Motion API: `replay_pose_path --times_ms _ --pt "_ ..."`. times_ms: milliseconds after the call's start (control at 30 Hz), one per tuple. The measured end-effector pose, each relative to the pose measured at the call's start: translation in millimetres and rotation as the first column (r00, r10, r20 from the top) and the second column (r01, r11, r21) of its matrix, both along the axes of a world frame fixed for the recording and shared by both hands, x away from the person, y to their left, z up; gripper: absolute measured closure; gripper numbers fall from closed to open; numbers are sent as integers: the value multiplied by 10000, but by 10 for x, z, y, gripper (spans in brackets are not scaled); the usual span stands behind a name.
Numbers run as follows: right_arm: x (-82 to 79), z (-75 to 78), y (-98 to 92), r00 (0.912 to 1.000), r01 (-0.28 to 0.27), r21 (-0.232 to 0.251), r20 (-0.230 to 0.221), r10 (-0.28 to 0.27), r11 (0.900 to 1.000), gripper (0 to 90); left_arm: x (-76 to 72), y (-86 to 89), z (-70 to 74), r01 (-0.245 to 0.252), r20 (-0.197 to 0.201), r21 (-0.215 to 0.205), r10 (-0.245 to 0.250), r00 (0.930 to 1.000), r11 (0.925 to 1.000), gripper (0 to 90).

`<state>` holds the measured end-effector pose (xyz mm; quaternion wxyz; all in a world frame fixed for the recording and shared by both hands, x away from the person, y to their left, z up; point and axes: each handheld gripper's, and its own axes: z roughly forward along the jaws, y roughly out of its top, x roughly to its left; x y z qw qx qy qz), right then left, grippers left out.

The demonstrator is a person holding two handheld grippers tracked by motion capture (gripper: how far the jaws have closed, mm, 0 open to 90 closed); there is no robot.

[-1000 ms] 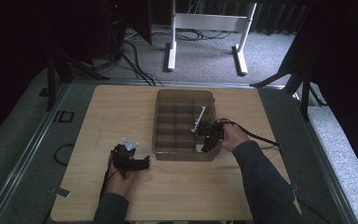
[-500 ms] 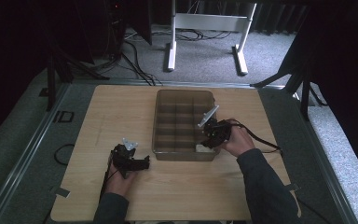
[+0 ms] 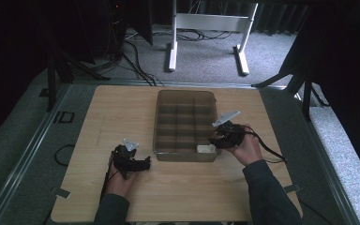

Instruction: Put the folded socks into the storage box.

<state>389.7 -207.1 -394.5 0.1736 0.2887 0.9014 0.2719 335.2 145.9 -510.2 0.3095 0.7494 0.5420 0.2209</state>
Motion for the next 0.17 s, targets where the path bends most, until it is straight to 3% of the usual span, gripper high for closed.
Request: replay_pose_path --times_ms 167 --pt "-80 -67 -152 9978 513 700 376 -541 9962 541 0 0 0 -1 -1 -2 1 10000 10000 32"
